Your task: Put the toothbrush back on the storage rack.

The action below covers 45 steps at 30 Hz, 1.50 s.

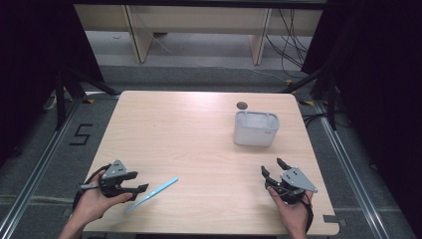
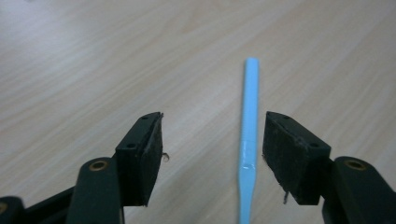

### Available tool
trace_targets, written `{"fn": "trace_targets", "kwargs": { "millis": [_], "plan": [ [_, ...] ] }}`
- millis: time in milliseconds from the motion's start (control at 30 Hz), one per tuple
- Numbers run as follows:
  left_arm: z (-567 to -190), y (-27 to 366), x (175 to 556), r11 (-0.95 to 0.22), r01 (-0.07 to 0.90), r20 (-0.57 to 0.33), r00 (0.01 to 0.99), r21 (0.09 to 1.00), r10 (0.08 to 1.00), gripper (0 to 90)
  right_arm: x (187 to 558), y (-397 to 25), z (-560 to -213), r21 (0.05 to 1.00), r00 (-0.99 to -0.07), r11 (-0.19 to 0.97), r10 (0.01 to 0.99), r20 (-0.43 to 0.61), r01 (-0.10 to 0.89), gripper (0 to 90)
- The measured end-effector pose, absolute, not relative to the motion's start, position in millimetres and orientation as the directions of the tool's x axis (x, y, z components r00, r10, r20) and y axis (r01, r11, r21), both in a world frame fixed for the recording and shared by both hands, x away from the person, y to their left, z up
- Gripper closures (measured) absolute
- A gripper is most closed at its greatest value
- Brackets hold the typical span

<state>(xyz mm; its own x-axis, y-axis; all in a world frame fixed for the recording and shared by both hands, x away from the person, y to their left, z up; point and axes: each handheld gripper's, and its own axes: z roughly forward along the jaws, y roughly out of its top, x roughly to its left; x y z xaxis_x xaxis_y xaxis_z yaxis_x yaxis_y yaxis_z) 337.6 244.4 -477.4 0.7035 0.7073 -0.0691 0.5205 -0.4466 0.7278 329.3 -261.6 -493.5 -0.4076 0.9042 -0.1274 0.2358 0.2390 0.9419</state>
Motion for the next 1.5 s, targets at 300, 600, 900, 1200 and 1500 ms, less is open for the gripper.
{"fn": "trace_targets", "kwargs": {
  "millis": [300,600,900,1200,1500],
  "plan": [
    [-468,231,358,-0.611,0.573,-0.072,0.759,0.546,0.647,45.0,329,-264,-492,0.946,-0.403,0.245,0.904,-0.144,0.212,39.3],
    [-467,214,369,-0.727,0.561,-0.038,0.801,0.396,0.597,49.5,330,-263,-492,0.943,-0.406,0.255,0.901,-0.152,0.213,39.3],
    [-469,198,373,-0.794,0.516,-0.036,0.845,0.323,0.534,54.5,330,-260,-492,0.943,-0.424,0.245,0.896,-0.131,0.227,39.3],
    [-473,182,375,-0.843,0.482,-0.011,0.869,0.238,0.494,61.9,332,-260,-492,0.942,-0.417,0.261,0.895,-0.156,0.210,39.2],
    [-474,173,378,-0.883,0.446,0.002,0.892,0.148,0.451,67.0,331,-259,-492,0.940,-0.427,0.264,0.891,-0.151,0.218,39.0]
  ]
}}
